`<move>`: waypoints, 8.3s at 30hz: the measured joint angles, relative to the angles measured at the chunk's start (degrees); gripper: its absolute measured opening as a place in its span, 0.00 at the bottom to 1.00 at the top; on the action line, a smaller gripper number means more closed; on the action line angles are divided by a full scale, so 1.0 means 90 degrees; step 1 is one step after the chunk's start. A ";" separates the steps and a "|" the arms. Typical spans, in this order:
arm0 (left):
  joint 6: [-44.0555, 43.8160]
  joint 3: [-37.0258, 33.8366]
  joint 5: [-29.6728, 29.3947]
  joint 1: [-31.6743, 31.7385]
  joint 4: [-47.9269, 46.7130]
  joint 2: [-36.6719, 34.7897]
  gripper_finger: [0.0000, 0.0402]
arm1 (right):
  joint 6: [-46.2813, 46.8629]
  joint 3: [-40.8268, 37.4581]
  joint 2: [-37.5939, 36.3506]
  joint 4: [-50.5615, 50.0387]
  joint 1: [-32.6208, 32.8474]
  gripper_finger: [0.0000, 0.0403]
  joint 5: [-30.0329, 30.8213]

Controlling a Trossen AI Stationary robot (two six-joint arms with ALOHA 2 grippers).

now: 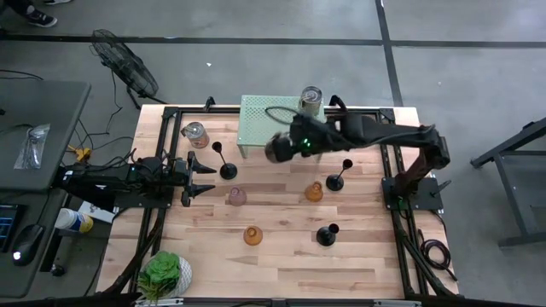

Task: Pick & Place candle stick holders
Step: Put the right scented candle on the shelf, then put the scented candle on the shelf

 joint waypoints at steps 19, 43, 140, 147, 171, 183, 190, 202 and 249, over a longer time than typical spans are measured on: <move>-0.0002 0.0000 -0.0001 0.0000 0.0001 -0.0002 0.64 | -0.1140 0.0000 0.0636 0.0321 -0.1799 0.85 0.0089; 0.0000 0.0000 -0.0001 0.0000 0.0001 -0.0002 0.64 | -0.0516 -0.0002 0.1256 0.0482 -0.2322 0.86 0.0054; -0.0002 -0.0002 0.0000 0.0000 0.0001 -0.0001 0.64 | -0.6983 -0.4826 -0.0636 0.6421 -0.1655 0.01 -0.0936; -0.0001 -0.0001 0.0000 -0.0001 0.0001 0.0000 0.64 | -0.6807 -0.4922 -0.0633 0.6432 -0.1852 0.01 -0.0493; 0.0000 -0.0002 -0.0001 0.0000 -0.0001 -0.0001 0.64 | -0.6848 -0.4918 -0.0621 0.6871 -0.2422 0.01 -0.0176; 0.0000 -0.0002 0.0001 -0.0002 0.0001 -0.0001 0.64 | -0.6848 -0.4918 -0.0617 0.7150 -0.2717 0.01 -0.0183; 0.0000 -0.0002 -0.0001 0.0000 0.0001 -0.0001 0.64 | -0.6794 -0.4913 -0.0266 0.7769 -0.2801 0.01 -0.0347; 0.0000 -0.0002 0.0001 -0.0001 0.0001 -0.0002 0.64 | -0.6775 -0.4913 -0.0220 0.7824 -0.2461 0.01 -0.0341; -0.0002 -0.0002 0.0001 0.0000 0.0001 -0.0001 0.64 | -0.6996 -0.7106 -0.5962 0.3791 -0.1161 0.01 -0.2497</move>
